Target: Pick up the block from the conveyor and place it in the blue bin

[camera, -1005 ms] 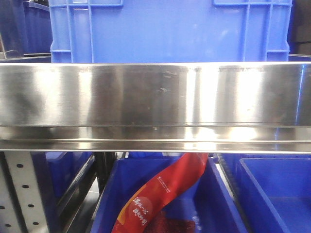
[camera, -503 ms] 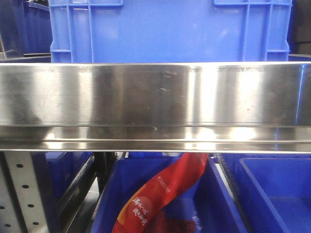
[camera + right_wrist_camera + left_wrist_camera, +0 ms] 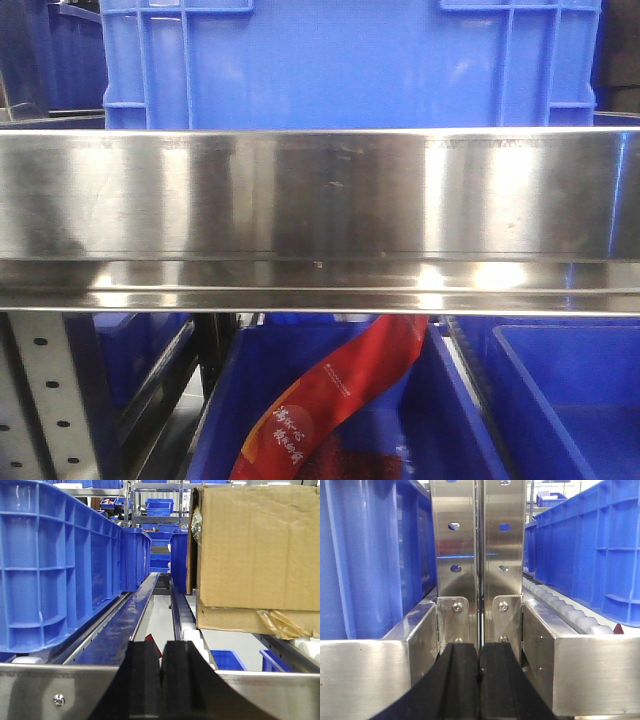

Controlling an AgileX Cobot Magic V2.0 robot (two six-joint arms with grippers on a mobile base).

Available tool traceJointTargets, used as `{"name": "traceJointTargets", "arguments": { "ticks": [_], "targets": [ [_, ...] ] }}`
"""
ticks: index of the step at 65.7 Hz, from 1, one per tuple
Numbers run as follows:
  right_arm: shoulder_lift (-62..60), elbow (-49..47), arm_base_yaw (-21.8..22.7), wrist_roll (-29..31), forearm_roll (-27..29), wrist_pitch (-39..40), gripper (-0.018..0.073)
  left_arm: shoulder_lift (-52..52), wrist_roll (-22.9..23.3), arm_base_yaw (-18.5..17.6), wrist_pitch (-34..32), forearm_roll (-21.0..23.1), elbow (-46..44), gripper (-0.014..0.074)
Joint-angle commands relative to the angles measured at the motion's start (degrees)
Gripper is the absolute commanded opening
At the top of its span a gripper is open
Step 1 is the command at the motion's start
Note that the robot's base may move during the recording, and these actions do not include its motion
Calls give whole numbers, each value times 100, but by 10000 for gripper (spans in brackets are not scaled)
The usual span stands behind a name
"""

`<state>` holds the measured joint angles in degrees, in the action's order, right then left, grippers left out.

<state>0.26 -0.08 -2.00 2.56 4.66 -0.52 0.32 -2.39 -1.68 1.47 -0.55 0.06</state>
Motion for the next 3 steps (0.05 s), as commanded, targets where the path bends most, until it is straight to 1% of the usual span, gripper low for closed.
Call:
{"name": "traceJointTargets", "arguments": {
  "ticks": [1,3],
  "targets": [
    [-26,8,17,-2,-24,96,-168,-32,37,-1,-111,-9,-6,-111],
    [-26,8,17,-2,-24,96,-168,-32,37,-1,-111,-9,-6,-111]
  ]
}}
